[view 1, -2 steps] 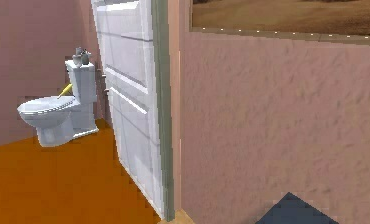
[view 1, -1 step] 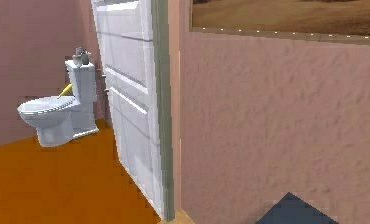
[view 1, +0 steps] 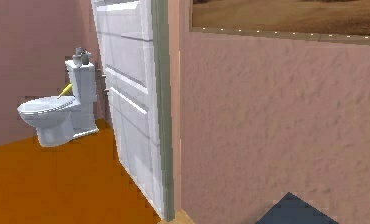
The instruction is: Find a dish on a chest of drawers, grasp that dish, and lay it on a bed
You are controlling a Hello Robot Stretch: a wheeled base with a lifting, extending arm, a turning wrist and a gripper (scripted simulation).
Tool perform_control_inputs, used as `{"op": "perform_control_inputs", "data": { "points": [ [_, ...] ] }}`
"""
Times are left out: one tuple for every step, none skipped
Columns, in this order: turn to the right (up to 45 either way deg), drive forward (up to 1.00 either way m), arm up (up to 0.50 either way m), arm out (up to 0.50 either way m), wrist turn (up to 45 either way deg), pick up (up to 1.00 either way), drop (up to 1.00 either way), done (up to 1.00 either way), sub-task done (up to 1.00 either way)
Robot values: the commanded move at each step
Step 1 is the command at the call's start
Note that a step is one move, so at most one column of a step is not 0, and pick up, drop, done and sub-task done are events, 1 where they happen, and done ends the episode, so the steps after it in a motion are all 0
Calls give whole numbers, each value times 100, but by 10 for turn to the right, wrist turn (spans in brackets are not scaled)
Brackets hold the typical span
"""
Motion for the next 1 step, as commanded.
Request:
{"op": "perform_control_inputs", "data": {
  "points": [
    [0, 0, 0, 0, 120, 0, 0, 0, 0]
  ]
}}
